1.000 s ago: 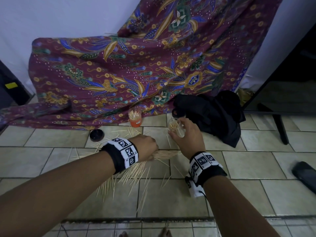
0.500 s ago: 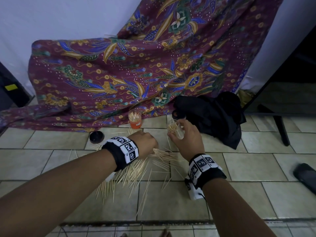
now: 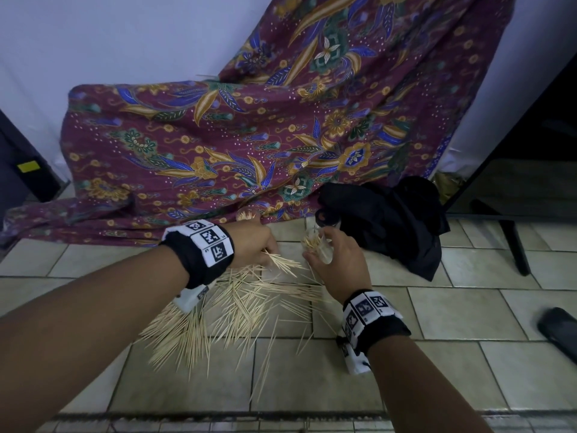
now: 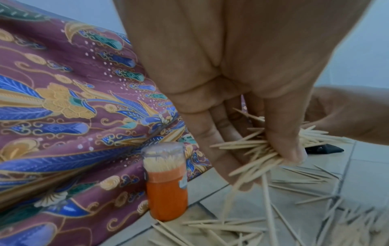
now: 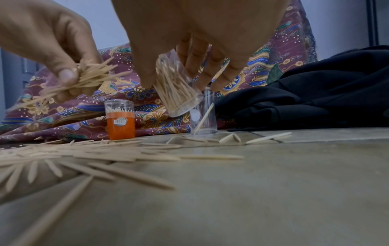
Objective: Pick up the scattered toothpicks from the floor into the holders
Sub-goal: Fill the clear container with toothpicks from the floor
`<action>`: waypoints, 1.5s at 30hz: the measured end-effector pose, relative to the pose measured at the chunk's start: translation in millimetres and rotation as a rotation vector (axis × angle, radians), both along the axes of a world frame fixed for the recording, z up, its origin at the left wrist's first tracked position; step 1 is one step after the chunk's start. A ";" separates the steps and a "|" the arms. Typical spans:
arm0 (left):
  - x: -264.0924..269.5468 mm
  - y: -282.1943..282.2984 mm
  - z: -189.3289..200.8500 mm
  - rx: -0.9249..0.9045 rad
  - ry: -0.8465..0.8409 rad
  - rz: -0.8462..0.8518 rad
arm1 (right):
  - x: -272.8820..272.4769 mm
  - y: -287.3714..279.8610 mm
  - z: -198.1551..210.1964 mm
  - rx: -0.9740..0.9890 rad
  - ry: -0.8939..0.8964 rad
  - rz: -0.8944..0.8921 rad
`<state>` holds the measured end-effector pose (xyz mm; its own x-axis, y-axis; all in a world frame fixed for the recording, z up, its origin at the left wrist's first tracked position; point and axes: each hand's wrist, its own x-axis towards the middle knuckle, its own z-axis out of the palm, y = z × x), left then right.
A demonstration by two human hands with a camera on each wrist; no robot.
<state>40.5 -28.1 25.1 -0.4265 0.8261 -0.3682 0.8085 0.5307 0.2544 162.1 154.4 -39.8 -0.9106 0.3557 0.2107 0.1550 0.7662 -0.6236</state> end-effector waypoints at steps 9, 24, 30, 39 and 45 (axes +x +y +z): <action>-19.7 -10.8 25.5 0.024 -0.010 0.034 | 0.8 -3.1 3.1 0.021 -0.022 0.015; -20.8 25.0 46.3 -0.024 0.127 -0.016 | 0.5 -5.5 5.2 0.014 -0.049 0.061; -13.6 47.8 48.6 -0.081 0.166 -0.089 | -0.8 -5.1 3.1 0.022 -0.024 0.068; -4.3 76.7 56.4 -0.248 0.209 -0.131 | -1.6 -4.0 2.7 0.050 -0.011 0.072; -3.9 85.6 58.1 -0.254 0.276 -0.143 | -3.2 -4.3 0.5 0.065 -0.029 0.075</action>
<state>36.7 57.5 83.3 -0.4252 0.7819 -0.4559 0.8984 0.4257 -0.1078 159.0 150.1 -39.3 -0.9401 0.2732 0.2041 0.1134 0.8150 -0.5683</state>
